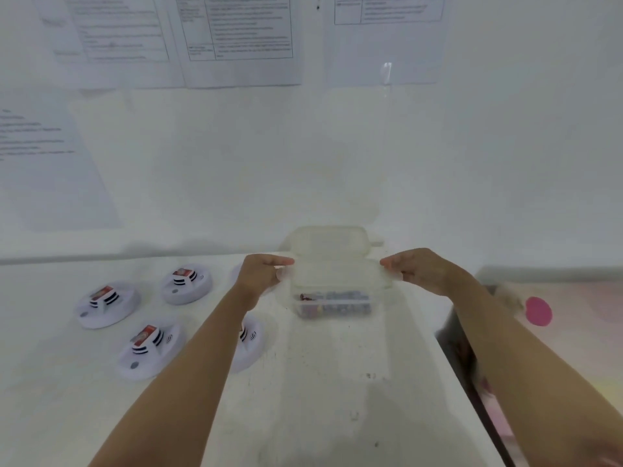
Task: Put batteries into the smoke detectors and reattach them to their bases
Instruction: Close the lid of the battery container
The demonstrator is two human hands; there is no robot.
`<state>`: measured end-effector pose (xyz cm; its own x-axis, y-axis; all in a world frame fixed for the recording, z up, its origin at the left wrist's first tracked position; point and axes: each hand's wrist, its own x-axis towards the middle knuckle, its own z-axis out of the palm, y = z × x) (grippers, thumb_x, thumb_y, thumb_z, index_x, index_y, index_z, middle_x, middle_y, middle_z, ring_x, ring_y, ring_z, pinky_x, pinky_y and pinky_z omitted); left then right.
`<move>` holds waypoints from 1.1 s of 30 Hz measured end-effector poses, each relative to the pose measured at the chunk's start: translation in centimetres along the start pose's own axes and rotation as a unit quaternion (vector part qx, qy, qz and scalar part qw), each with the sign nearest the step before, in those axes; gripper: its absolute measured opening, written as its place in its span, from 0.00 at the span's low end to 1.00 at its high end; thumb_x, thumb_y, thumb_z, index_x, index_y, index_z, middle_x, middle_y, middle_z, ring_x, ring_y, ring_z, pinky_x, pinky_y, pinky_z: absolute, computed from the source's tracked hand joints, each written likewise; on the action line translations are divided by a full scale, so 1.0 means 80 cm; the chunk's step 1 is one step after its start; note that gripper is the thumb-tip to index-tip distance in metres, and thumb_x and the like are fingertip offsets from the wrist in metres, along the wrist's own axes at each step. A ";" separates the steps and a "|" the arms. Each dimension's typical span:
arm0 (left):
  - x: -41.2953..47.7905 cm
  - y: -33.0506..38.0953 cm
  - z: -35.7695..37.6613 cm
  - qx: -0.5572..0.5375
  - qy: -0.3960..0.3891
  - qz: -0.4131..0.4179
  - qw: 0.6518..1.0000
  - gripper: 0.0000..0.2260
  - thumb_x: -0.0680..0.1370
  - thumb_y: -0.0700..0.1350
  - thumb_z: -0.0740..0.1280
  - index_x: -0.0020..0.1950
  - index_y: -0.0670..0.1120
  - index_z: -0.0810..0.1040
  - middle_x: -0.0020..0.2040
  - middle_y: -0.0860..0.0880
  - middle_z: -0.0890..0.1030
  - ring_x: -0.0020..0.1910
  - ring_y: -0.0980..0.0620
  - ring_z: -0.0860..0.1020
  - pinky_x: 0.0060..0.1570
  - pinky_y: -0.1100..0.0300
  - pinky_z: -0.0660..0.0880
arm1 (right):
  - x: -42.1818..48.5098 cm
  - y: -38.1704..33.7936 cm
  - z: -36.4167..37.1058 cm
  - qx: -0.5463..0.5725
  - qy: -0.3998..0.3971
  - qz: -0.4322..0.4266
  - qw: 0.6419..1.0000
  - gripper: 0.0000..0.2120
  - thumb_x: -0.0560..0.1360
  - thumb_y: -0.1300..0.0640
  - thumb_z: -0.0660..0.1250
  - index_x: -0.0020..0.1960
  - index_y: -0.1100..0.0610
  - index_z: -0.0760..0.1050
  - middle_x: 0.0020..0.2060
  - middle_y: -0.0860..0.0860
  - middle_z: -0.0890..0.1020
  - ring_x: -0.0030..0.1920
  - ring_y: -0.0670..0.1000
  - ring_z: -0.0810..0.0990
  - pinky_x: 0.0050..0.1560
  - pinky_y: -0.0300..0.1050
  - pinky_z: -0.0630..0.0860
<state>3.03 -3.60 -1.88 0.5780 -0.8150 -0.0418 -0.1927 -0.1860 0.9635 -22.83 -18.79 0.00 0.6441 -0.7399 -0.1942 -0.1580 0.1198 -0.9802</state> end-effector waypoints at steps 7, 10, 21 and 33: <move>-0.002 0.014 0.000 -0.156 0.044 -0.062 0.985 0.06 0.73 0.32 0.67 0.38 0.40 0.80 0.31 0.48 0.82 0.28 0.56 0.80 0.37 0.65 0.78 | -0.004 -0.012 0.004 0.001 0.023 0.038 0.999 0.12 0.72 0.75 0.62 0.51 0.63 0.75 0.39 0.55 0.79 0.41 0.49 0.79 0.36 0.32 0.78; -0.002 0.016 0.004 -0.129 0.048 0.004 0.991 0.05 0.74 0.32 0.68 0.42 0.39 0.82 0.30 0.51 0.80 0.29 0.58 0.78 0.31 0.71 0.75 | -0.002 -0.018 0.007 0.015 0.051 0.009 0.999 0.15 0.72 0.76 0.62 0.56 0.64 0.74 0.42 0.54 0.79 0.43 0.49 0.79 0.38 0.32 0.79; 0.003 -0.014 0.022 -0.058 0.028 -0.039 0.997 0.17 0.75 0.35 0.67 0.64 0.40 0.74 0.58 0.41 0.76 0.48 0.47 0.76 0.44 0.58 0.75 | 0.017 -0.002 0.022 -0.073 0.098 0.067 0.990 0.12 0.71 0.72 0.64 0.52 0.62 0.76 0.36 0.54 0.77 0.35 0.51 0.76 0.40 0.44 0.75; 0.007 -0.009 0.024 -0.132 -0.028 -0.136 0.981 0.14 0.74 0.35 0.70 0.59 0.36 0.76 0.40 0.46 0.78 0.35 0.50 0.74 0.44 0.55 0.76 | 0.019 0.001 0.020 0.009 0.053 0.178 0.983 0.06 0.74 0.63 0.68 0.49 0.63 0.75 0.43 0.57 0.77 0.38 0.53 0.76 0.32 0.42 0.80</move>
<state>1.97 -4.98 -3.13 0.5340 -0.7846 -0.3149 0.1794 -0.2589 0.9491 -20.63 -18.85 -0.44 0.4680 -0.7139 -0.5209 -0.3447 0.3953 -0.8514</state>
